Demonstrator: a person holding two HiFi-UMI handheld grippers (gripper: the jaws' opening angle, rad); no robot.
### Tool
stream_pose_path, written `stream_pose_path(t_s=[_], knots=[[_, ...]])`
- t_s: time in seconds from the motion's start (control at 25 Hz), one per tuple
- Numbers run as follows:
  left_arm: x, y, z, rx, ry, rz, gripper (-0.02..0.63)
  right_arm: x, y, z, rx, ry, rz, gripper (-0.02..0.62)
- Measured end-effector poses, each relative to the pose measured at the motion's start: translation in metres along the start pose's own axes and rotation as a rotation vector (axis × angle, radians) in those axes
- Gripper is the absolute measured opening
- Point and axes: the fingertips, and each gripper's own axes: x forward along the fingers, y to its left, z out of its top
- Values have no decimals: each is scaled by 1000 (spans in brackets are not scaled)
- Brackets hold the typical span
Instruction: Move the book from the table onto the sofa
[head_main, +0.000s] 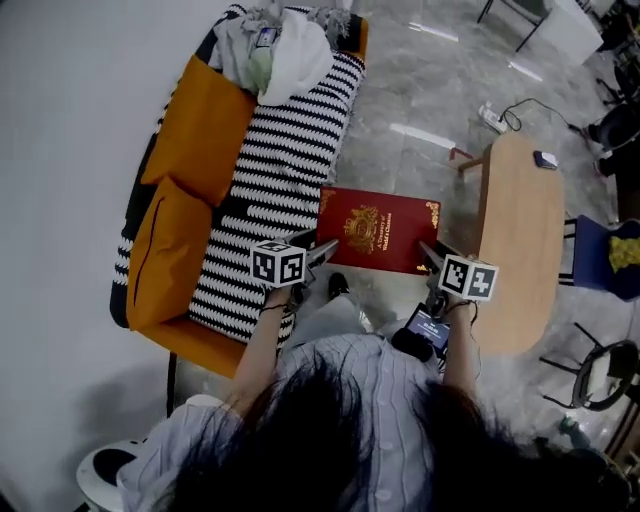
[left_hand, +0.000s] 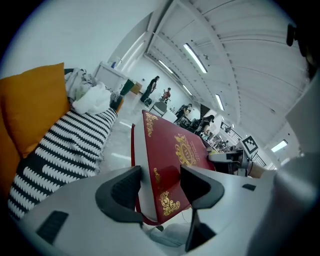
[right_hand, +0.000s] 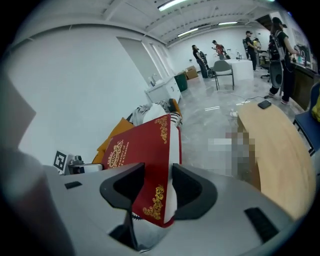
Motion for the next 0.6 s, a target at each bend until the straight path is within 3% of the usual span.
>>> stream_pose_path(t_s=[0.6], knots=[[-99, 97, -20, -246, -229, 182, 258, 103, 123, 20, -304, 189, 133, 183]])
